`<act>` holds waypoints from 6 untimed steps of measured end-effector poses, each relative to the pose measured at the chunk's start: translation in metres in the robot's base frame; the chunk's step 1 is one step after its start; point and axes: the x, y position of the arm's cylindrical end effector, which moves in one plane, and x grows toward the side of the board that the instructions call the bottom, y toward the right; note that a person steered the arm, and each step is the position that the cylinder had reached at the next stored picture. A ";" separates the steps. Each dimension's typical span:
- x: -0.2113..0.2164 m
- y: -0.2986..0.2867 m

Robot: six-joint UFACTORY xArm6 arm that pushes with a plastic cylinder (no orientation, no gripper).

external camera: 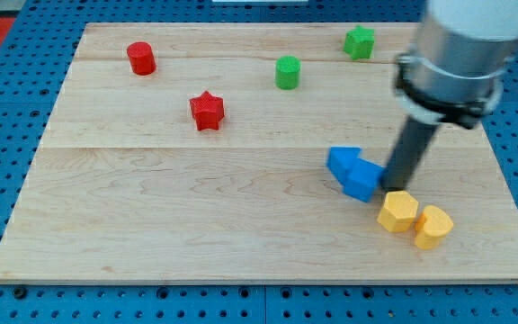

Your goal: Separate the blue triangle from the blue cube

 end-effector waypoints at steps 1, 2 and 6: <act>-0.026 -0.038; -0.040 -0.024; -0.075 -0.174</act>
